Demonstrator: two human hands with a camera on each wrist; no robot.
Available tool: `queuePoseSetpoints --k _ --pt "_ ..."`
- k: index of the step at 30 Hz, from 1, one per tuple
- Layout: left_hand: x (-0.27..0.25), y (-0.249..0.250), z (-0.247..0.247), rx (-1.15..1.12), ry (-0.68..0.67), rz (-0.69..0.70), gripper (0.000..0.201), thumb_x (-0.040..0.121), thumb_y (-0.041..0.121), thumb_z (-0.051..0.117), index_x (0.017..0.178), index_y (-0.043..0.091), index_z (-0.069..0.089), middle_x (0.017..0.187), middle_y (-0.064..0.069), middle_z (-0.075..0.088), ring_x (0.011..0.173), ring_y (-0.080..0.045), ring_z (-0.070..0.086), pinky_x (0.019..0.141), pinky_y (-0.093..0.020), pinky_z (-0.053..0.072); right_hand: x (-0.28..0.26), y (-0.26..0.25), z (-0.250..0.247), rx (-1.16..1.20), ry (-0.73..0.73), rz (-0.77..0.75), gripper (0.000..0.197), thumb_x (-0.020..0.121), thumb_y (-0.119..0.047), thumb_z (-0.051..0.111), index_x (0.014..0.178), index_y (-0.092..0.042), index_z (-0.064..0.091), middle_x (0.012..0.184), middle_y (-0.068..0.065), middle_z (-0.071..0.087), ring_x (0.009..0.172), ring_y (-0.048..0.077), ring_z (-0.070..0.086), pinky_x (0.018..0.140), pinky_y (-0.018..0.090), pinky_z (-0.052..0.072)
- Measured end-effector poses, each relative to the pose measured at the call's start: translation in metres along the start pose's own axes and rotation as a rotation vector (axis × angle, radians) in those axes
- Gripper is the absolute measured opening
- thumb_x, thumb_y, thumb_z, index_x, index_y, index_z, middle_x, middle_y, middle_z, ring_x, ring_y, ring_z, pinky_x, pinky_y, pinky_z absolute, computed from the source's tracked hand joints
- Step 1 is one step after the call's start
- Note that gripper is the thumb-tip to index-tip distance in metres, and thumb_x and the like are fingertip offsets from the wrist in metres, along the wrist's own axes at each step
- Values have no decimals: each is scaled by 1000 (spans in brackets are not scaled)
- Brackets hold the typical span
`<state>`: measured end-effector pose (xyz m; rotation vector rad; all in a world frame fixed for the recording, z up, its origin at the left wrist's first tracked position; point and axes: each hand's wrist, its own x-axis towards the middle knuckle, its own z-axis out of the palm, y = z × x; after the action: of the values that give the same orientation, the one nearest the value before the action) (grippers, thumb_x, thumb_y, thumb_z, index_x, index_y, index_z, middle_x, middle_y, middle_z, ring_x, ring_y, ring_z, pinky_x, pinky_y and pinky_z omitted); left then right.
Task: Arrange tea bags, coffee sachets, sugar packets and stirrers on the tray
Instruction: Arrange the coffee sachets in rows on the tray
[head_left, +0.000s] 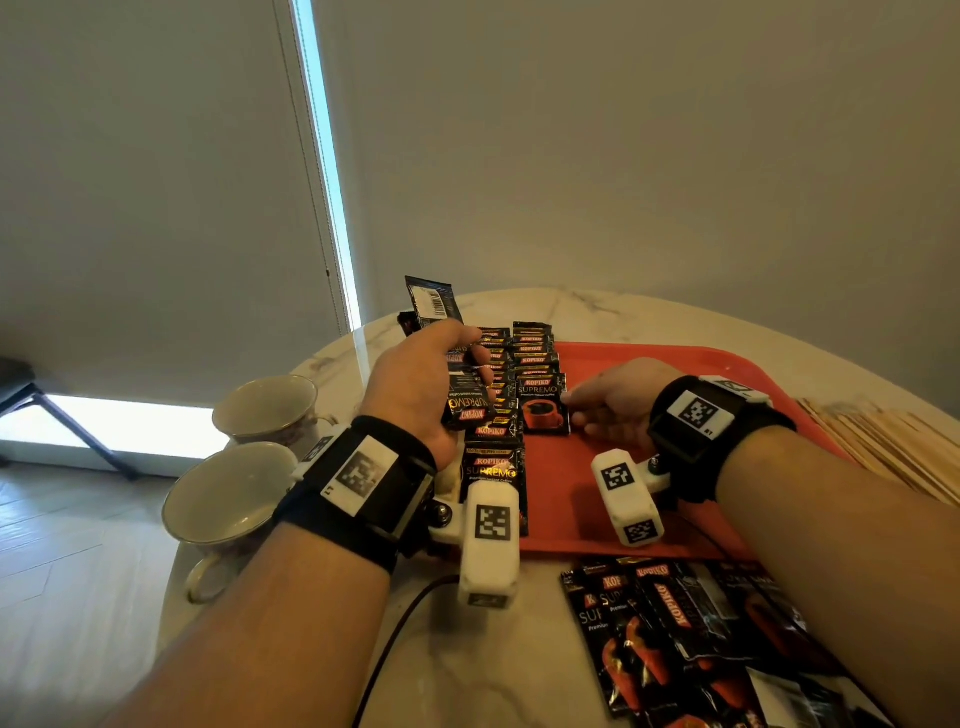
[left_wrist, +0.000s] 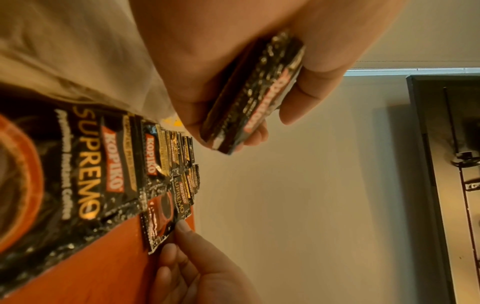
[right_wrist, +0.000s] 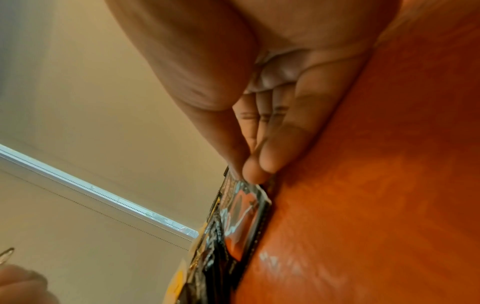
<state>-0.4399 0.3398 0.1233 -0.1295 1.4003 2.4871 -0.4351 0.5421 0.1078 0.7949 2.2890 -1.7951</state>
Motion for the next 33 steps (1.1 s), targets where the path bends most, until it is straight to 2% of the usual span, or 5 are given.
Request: queuePoseSetpoints --k 11,18,22,27,33 --pt "1 -6 2 96 -44 -13 22 95 3 61 114 4 70 70 -6 69 58 -16 66 56 -31 58 -12 1 -8 269 -8 -117 8 91 -16 73 91 -9 68 80 5 69 64 14 62 59 26 54" --pt "-9 -13 5 189 -301 -101 49 73 3 78 121 1 70 89 -17 71 73 -27 69 71 -44 62 -52 -12 -1 313 -316 -347 38 78 -35 77 107 -11 71 85 1 70 62 15 66 57 27 49" --pt "-8 -16 4 230 -340 -56 50 73 2 77 122 6 72 87 -14 72 65 -23 68 61 -37 59 -52 -9 6 314 -291 -385 44 83 -18 77 121 0 65 102 15 74 65 23 67 62 33 47" --pt "-8 -17 5 265 -289 -97 29 71 11 81 99 6 75 77 -9 70 60 -18 64 60 -32 56 -51 -15 1 412 -234 -458 14 87 0 71 90 -13 66 74 3 71 55 11 61 48 22 48" --pt "-1 -7 6 -71 -151 -130 47 84 39 80 114 5 68 92 -14 72 75 -29 70 72 -43 62 -47 -18 -1 265 -59 -766 21 77 11 77 78 -10 76 88 9 76 88 27 74 85 43 61"
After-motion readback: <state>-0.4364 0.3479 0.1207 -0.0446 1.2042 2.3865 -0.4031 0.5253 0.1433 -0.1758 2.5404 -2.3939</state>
